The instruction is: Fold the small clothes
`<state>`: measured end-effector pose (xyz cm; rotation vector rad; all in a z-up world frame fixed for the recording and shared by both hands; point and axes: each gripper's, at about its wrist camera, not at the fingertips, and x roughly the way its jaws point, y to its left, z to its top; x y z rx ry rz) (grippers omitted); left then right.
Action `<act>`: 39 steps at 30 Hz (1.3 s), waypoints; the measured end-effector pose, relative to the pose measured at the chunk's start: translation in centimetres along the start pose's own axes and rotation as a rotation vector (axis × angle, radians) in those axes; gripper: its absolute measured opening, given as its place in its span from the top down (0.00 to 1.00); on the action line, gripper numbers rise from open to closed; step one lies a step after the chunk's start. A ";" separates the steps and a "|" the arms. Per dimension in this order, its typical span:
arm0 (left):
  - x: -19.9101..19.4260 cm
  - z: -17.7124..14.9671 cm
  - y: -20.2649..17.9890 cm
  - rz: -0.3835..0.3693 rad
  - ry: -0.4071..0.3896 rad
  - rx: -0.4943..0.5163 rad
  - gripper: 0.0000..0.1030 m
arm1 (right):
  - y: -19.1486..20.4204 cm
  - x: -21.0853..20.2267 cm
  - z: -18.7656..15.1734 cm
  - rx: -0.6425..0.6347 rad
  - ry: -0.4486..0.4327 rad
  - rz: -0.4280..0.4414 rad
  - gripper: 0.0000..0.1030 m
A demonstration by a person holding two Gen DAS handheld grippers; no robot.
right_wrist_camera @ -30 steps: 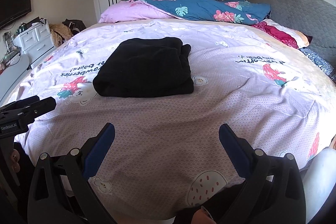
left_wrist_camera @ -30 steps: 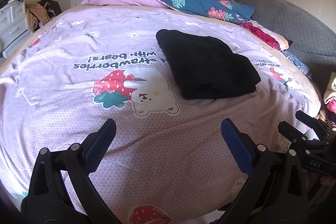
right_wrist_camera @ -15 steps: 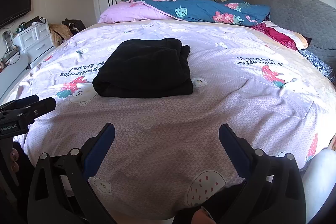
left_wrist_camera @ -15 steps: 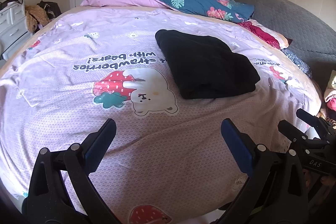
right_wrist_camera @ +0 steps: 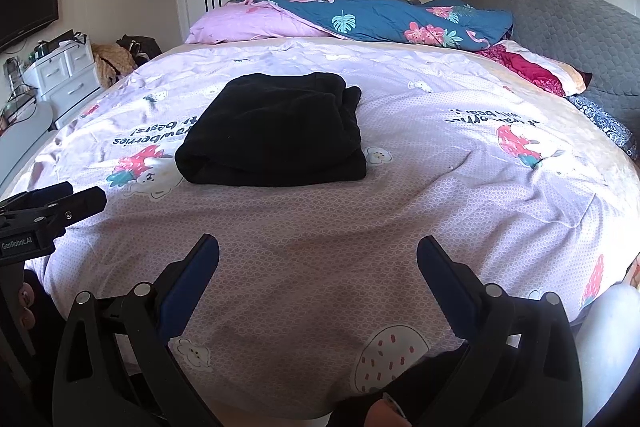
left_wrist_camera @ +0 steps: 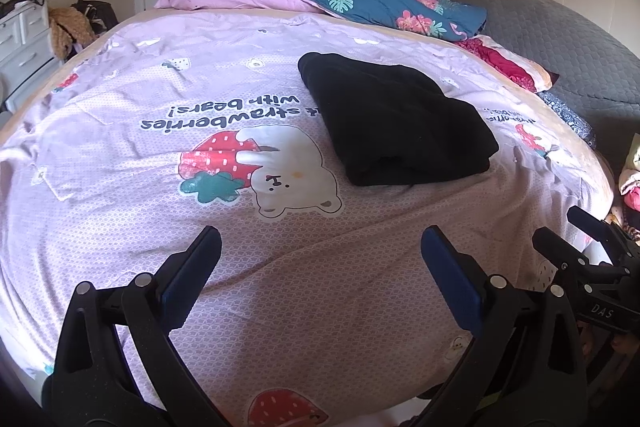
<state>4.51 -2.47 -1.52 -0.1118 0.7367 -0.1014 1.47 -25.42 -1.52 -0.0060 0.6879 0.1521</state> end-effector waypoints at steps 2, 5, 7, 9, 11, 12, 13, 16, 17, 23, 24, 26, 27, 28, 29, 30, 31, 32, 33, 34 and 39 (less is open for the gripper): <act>0.0 0.0 0.0 0.000 0.002 0.000 0.09 | 0.0 0.0 0.0 0.001 0.000 0.000 0.04; 0.2 -0.1 0.0 -0.003 0.010 -0.001 0.09 | 0.0 0.0 0.0 0.000 -0.001 -0.002 0.04; 0.2 -0.1 0.0 -0.001 0.010 -0.001 0.09 | 0.1 0.0 0.0 0.000 -0.001 -0.002 0.04; 0.2 -0.1 0.0 0.000 0.009 0.000 0.09 | 0.0 0.0 0.0 0.000 -0.001 -0.002 0.04; 0.1 -0.1 0.0 0.001 0.008 0.001 0.09 | 0.1 0.0 0.0 0.000 0.000 -0.002 0.04; 0.1 -0.2 0.0 0.001 0.008 0.001 0.09 | 0.0 0.0 0.0 0.000 0.000 -0.003 0.04; 0.1 -0.2 0.0 0.002 0.009 0.001 0.09 | 0.0 0.0 0.0 0.000 0.000 -0.003 0.04; 0.1 -0.1 0.0 0.005 0.010 0.003 0.09 | 0.0 0.0 0.0 0.000 0.000 -0.003 0.04; 0.1 -0.1 0.0 0.007 0.009 0.004 0.09 | 0.0 0.0 0.0 0.000 0.000 -0.003 0.04; 0.1 -0.1 0.0 0.004 0.007 0.006 0.09 | 0.0 0.0 -0.1 0.001 0.000 -0.005 0.04; 0.1 -0.1 0.0 0.001 0.009 0.004 0.09 | -0.1 0.0 0.0 0.003 0.001 -0.006 0.04; 0.1 -0.1 0.1 -0.010 0.011 0.002 0.09 | -0.2 0.0 0.0 0.007 0.000 -0.010 0.04; 0.2 -0.1 0.1 -0.014 0.013 -0.002 0.09 | -0.3 0.0 0.0 0.011 0.000 -0.013 0.04; 0.3 -0.1 0.2 -0.016 0.016 -0.006 0.09 | -0.4 0.0 0.0 0.016 0.000 -0.016 0.04; 0.3 0.0 0.2 -0.016 0.020 -0.008 0.09 | -0.5 -0.1 0.0 0.022 -0.002 -0.021 0.04; 0.4 0.0 0.3 -0.012 0.023 -0.010 0.09 | -0.8 -0.3 0.0 0.038 -0.010 -0.031 0.04; 0.5 0.0 0.5 0.005 0.030 -0.010 0.09 | -1.3 -0.5 0.1 0.058 -0.016 -0.039 0.04; 0.6 0.1 0.7 0.020 0.033 -0.010 0.09 | -1.5 -0.7 0.0 0.072 -0.022 -0.047 0.04; 0.5 0.1 0.8 0.030 0.029 -0.013 0.09 | -2.5 -1.1 0.2 0.106 -0.034 -0.062 0.04; 0.4 0.2 1.3 0.043 0.025 -0.023 0.09 | -3.5 -1.5 0.2 0.146 -0.048 -0.081 0.04; 0.4 2.1 6.9 0.115 0.029 -0.107 0.09 | -13.7 -3.6 0.0 0.357 -0.096 -0.359 0.04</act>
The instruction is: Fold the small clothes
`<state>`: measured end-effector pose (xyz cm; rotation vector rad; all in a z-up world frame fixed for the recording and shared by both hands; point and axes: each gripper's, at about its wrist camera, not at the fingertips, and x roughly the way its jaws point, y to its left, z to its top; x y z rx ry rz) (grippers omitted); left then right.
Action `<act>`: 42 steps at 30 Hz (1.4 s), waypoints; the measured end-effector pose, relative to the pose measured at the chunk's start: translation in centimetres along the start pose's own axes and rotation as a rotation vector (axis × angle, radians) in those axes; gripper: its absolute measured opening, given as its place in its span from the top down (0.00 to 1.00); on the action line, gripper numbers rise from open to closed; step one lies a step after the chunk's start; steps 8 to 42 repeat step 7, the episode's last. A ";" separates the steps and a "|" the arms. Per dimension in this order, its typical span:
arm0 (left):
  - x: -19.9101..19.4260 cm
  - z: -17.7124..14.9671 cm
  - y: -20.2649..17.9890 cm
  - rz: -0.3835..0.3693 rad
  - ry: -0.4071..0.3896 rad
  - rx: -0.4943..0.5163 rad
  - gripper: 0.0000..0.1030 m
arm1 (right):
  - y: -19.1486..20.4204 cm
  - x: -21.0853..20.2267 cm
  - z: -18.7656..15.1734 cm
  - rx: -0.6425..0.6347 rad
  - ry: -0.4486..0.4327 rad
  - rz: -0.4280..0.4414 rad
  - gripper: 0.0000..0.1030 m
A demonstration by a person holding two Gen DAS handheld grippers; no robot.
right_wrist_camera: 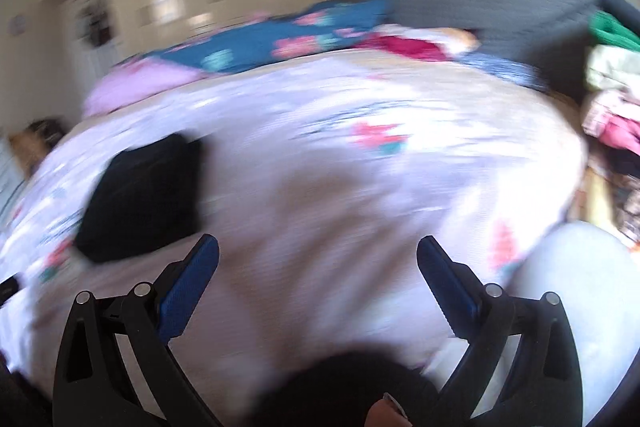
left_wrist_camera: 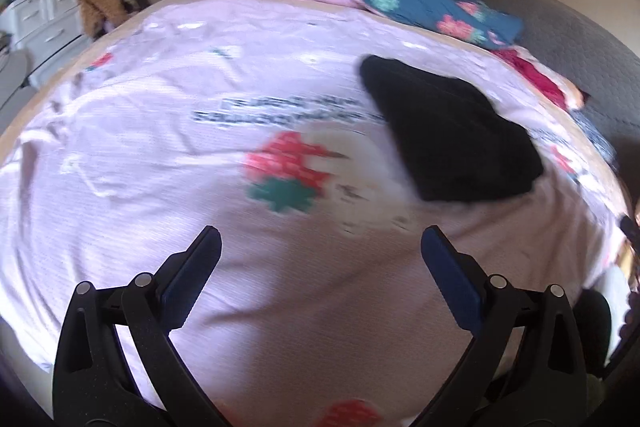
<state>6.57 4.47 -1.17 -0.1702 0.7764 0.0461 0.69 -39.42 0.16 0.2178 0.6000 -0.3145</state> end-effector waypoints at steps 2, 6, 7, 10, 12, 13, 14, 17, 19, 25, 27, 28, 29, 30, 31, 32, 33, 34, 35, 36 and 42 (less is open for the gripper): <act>0.5 1.8 4.7 0.071 -0.010 -0.059 0.09 | -5.7 1.4 0.9 0.083 -0.013 -0.164 0.04; 2.4 4.9 14.5 0.265 0.007 -0.151 0.09 | -20.0 5.4 0.8 0.246 0.078 -0.576 0.04; 3.1 5.8 17.8 0.337 0.012 -0.186 0.09 | -23.2 6.1 0.5 0.286 0.108 -0.644 0.04; 3.1 5.8 17.8 0.337 0.012 -0.186 0.09 | -23.2 6.1 0.5 0.286 0.108 -0.644 0.04; 3.1 5.8 17.8 0.337 0.012 -0.186 0.09 | -23.2 6.1 0.5 0.286 0.108 -0.644 0.04; 3.1 5.8 17.8 0.337 0.012 -0.186 0.09 | -23.2 6.1 0.5 0.286 0.108 -0.644 0.04; 3.1 5.8 17.8 0.337 0.012 -0.186 0.09 | -23.2 6.1 0.5 0.286 0.108 -0.644 0.04; 3.1 5.8 17.8 0.337 0.012 -0.186 0.09 | -23.2 6.1 0.5 0.286 0.108 -0.644 0.04; 3.1 5.8 17.8 0.337 0.012 -0.186 0.09 | -23.2 6.1 0.5 0.286 0.108 -0.644 0.04; 3.1 5.8 17.8 0.337 0.012 -0.186 0.09 | -23.2 6.1 0.5 0.286 0.108 -0.644 0.04; 3.1 5.8 17.8 0.337 0.012 -0.186 0.09 | -23.2 6.1 0.5 0.286 0.108 -0.644 0.04; 3.1 5.8 17.8 0.337 0.012 -0.186 0.09 | -23.2 6.1 0.5 0.286 0.108 -0.644 0.04; 3.1 5.8 17.8 0.337 0.012 -0.186 0.09 | -23.2 6.1 0.5 0.286 0.108 -0.644 0.04; 3.1 5.8 17.8 0.337 0.012 -0.186 0.09 | -23.2 6.1 0.5 0.286 0.108 -0.644 0.04; 3.1 5.8 17.8 0.337 0.012 -0.186 0.09 | -23.2 6.1 0.5 0.286 0.108 -0.644 0.04; 3.1 5.8 17.8 0.337 0.012 -0.186 0.09 | -23.2 6.1 0.5 0.286 0.108 -0.644 0.04; 3.1 5.8 17.8 0.337 0.012 -0.186 0.09 | -23.2 6.1 0.5 0.286 0.108 -0.644 0.04; 3.1 5.8 17.8 0.337 0.012 -0.186 0.09 | -23.2 6.1 0.5 0.286 0.108 -0.644 0.04; 3.1 5.8 17.8 0.337 0.012 -0.186 0.09 | -23.2 6.1 0.5 0.286 0.108 -0.644 0.04; 3.1 5.8 17.8 0.337 0.012 -0.186 0.09 | -23.2 6.1 0.5 0.286 0.108 -0.644 0.04; 3.1 5.8 17.8 0.337 0.012 -0.186 0.09 | -23.2 6.1 0.5 0.286 0.108 -0.644 0.04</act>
